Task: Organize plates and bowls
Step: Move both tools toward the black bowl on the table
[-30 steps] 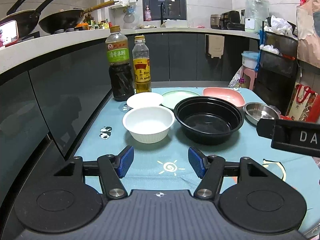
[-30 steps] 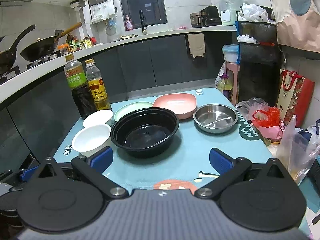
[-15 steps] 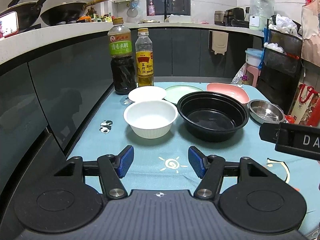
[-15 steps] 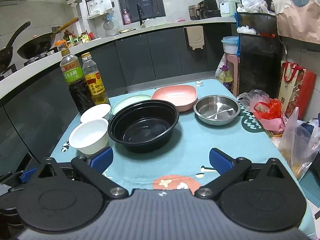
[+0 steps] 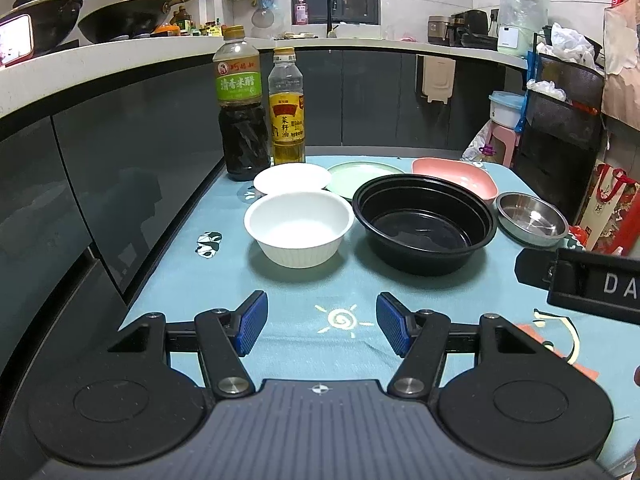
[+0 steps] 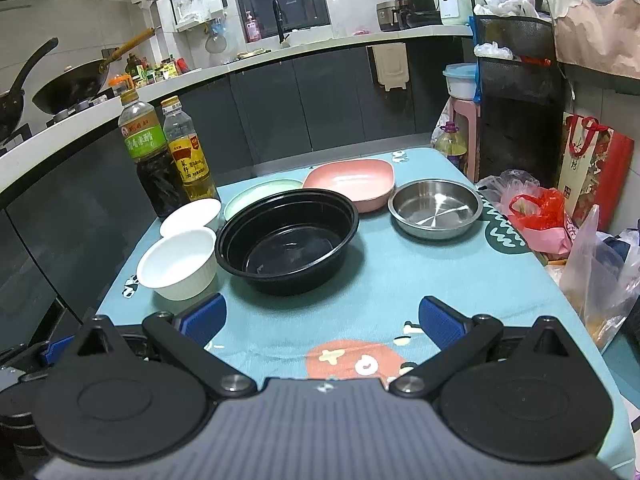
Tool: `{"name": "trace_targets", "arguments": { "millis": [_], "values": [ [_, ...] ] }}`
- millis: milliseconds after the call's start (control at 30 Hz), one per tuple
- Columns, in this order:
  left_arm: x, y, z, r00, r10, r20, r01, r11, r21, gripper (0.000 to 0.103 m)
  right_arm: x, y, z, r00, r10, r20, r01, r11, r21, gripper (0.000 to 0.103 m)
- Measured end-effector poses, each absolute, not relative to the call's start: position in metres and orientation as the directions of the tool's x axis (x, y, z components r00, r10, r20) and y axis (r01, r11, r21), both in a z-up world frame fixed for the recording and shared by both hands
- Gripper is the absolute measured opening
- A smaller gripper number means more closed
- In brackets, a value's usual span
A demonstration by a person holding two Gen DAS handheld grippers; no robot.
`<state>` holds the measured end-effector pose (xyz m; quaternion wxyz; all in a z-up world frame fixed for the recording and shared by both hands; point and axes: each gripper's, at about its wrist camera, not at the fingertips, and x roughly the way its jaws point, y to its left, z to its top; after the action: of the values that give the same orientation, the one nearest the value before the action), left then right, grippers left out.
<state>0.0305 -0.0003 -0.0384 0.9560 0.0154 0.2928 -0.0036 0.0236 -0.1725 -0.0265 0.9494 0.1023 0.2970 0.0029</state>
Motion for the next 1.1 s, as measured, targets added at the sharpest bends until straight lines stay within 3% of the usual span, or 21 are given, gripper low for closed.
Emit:
{"name": "trace_targets", "arguments": {
  "millis": [1100],
  "values": [
    [0.043,0.002,-0.054,0.789,-0.013,-0.614,0.022,1.000,0.007,0.057,0.033,-0.174,-0.035,0.793,0.071,-0.606,0.077,0.973,0.216,0.050]
  ]
}}
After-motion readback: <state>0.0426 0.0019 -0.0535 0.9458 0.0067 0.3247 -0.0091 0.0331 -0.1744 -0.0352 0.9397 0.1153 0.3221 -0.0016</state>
